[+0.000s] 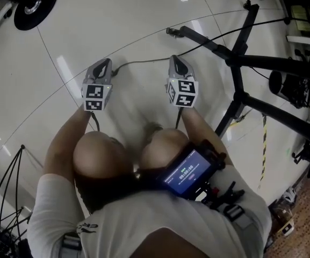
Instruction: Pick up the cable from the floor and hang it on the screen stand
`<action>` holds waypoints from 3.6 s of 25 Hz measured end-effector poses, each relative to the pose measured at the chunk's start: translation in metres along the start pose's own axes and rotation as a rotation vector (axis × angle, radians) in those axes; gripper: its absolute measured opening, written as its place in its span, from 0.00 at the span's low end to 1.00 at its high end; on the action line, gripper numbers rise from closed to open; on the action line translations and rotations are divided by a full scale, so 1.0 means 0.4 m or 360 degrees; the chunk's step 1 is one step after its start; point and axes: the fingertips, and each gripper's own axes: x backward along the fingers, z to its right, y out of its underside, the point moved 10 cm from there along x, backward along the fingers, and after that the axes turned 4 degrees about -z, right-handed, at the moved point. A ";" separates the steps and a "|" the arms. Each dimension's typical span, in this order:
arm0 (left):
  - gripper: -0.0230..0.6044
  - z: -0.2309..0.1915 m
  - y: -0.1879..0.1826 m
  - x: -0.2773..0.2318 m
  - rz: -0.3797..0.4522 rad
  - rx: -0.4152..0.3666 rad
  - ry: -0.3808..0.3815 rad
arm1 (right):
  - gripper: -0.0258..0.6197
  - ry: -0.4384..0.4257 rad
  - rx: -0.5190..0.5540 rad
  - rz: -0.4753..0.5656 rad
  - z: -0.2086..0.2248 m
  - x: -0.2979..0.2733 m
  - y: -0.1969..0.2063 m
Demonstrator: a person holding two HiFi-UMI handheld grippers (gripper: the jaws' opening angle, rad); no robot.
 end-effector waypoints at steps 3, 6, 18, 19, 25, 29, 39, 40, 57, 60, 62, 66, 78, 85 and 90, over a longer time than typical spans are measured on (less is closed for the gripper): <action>0.04 0.013 0.022 -0.015 -0.0027 -0.0031 0.0052 | 0.06 0.0117 -0.0083 -0.0030 0.054 -0.009 0.018; 0.05 0.018 0.029 -0.022 -0.0050 -0.0039 0.0100 | 0.10 0.0211 -0.0161 -0.0062 0.101 -0.013 0.031; 0.18 0.016 0.058 0.017 -0.0111 -0.0111 0.0152 | 0.25 0.0256 -0.0380 -0.0166 0.161 -0.085 0.077; 0.19 0.012 0.060 0.023 -0.0113 -0.0112 0.0146 | 0.25 0.0266 -0.0400 -0.0172 0.164 -0.091 0.079; 0.19 0.008 0.050 0.024 -0.0092 -0.0139 0.0148 | 0.13 0.0312 -0.0439 -0.0137 0.170 -0.089 0.057; 0.20 0.029 0.030 0.013 -0.0069 -0.0171 0.0188 | 0.09 0.0269 -0.0424 -0.0059 0.153 -0.054 0.028; 0.20 0.066 -0.016 -0.014 0.0056 -0.0228 0.0273 | 0.09 0.0162 -0.0263 0.0135 0.096 0.025 -0.063; 0.20 0.064 -0.021 -0.014 0.0066 -0.0225 0.0271 | 0.09 0.0151 -0.0241 0.0159 0.088 0.033 -0.078; 0.20 -0.031 -0.346 0.149 0.0322 -0.0132 0.0089 | 0.08 0.0063 -0.0013 0.0408 0.019 0.251 -0.469; 0.18 -0.018 -0.456 0.239 0.0341 -0.0110 0.0065 | 0.08 0.0060 0.0011 0.0399 0.005 0.340 -0.573; 0.10 -0.005 -0.540 0.305 0.0364 -0.0099 0.0040 | 0.08 0.0059 0.0021 0.0406 0.000 0.407 -0.652; 0.04 0.018 -0.737 0.448 0.0410 -0.0098 0.0027 | 0.09 0.0048 0.0019 0.0437 -0.016 0.551 -0.827; 0.04 0.119 -1.324 0.878 0.0613 -0.0196 0.0079 | 0.09 -0.0062 0.0069 0.0617 -0.100 1.022 -1.346; 0.04 0.174 -1.575 1.077 0.0732 -0.0232 0.0101 | 0.09 -0.0082 0.0152 0.0662 -0.128 1.269 -1.544; 0.04 0.206 -1.739 1.131 0.0845 -0.0282 0.0175 | 0.09 -0.0031 0.0197 0.0735 -0.106 1.409 -1.655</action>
